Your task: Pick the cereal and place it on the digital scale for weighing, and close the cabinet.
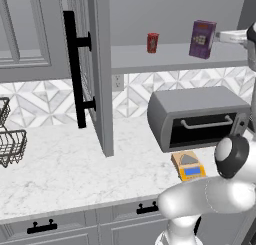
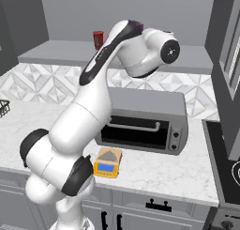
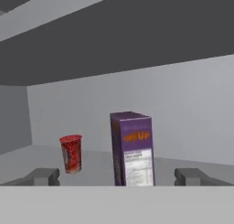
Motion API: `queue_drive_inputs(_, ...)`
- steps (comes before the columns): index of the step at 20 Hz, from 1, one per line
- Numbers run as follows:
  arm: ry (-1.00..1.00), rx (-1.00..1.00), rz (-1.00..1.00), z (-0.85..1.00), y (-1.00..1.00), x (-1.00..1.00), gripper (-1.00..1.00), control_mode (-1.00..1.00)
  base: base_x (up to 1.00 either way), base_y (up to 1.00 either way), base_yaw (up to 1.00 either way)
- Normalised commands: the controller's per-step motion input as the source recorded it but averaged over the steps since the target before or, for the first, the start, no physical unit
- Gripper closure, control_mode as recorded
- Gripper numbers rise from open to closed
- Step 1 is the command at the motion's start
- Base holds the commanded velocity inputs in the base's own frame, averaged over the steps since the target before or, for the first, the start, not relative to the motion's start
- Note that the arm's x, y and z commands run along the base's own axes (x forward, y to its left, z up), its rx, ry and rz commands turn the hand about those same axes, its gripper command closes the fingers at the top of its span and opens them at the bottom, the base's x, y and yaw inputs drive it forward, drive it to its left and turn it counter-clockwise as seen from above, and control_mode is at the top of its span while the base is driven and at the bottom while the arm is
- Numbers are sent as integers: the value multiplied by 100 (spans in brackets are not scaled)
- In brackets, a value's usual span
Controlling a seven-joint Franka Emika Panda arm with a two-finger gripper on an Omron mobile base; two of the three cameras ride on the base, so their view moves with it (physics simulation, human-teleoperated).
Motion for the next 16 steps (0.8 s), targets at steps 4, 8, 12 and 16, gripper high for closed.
queue_drive_inputs(4,0,0,0,0,0,34,-100,-100,0,0,0)
queue_drive_inputs(8,2,0,0,0,0,41,-100,-100,0,0,0)
queue_drive_inputs(12,0,0,0,-2,3,23,-100,-100,0,0,0)
queue_drive_inputs(16,0,0,0,-9,0,25,-100,-100,0,0,0)
